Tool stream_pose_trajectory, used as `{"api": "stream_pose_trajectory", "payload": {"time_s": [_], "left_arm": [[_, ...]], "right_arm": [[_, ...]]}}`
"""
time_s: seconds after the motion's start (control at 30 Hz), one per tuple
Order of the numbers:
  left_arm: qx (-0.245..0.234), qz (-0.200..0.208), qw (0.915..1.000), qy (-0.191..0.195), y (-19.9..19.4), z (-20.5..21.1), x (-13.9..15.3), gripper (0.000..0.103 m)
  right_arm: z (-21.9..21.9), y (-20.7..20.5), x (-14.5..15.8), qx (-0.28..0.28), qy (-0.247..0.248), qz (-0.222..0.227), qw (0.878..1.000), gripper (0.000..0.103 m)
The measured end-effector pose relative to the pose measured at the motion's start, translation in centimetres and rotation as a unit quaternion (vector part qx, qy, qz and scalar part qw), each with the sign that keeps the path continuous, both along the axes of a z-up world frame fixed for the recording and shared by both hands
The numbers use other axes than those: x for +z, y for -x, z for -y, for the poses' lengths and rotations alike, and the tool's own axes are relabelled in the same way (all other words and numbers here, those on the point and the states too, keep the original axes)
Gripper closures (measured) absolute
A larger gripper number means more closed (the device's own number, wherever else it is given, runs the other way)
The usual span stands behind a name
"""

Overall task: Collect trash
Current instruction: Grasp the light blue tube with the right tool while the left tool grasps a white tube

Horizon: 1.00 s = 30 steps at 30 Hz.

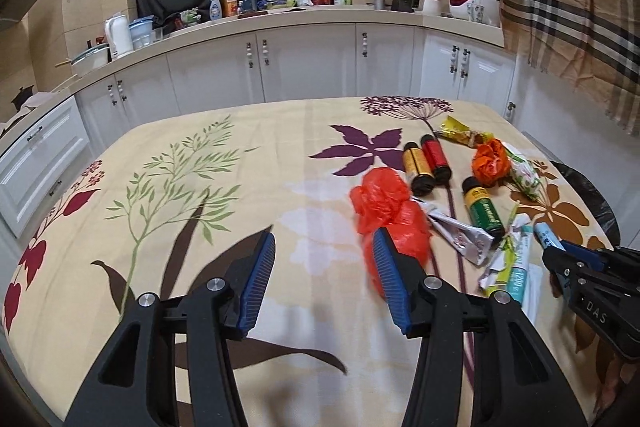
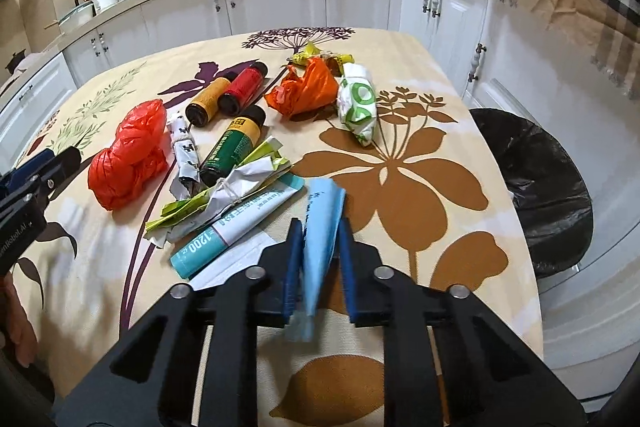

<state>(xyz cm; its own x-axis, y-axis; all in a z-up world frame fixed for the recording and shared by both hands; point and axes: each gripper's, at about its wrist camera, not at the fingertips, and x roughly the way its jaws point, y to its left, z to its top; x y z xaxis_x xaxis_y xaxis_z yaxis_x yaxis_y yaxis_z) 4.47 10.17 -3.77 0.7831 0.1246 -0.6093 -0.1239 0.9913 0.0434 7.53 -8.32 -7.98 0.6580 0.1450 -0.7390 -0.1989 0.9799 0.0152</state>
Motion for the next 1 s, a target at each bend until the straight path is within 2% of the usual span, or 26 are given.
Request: {"api": "stream_pose_trajectory", "payload": {"time_s": [0.33, 0.6, 1.0], "left_arm": [[-0.050, -0.004, 0.9987, 0.010, 0.5, 4.0, 0.0, 0.052], [-0.094, -0.016, 0.9954, 0.002, 1.1, 8.2, -0.6, 0.052], [-0.127, -0.058, 0.9901, -0.016, 1.1, 11.0, -2.6, 0.052]], "right_arm": [[2.9, 1.1, 0.4, -0.021, -0.011, 0.015, 1.000, 0.088], [5.0, 2.5, 0.8, -0.034, -0.015, 0.033, 0.999, 0.088], [7.7, 3.3, 0.6, -0.051, -0.035, 0.044, 0.997, 0.088]]}}
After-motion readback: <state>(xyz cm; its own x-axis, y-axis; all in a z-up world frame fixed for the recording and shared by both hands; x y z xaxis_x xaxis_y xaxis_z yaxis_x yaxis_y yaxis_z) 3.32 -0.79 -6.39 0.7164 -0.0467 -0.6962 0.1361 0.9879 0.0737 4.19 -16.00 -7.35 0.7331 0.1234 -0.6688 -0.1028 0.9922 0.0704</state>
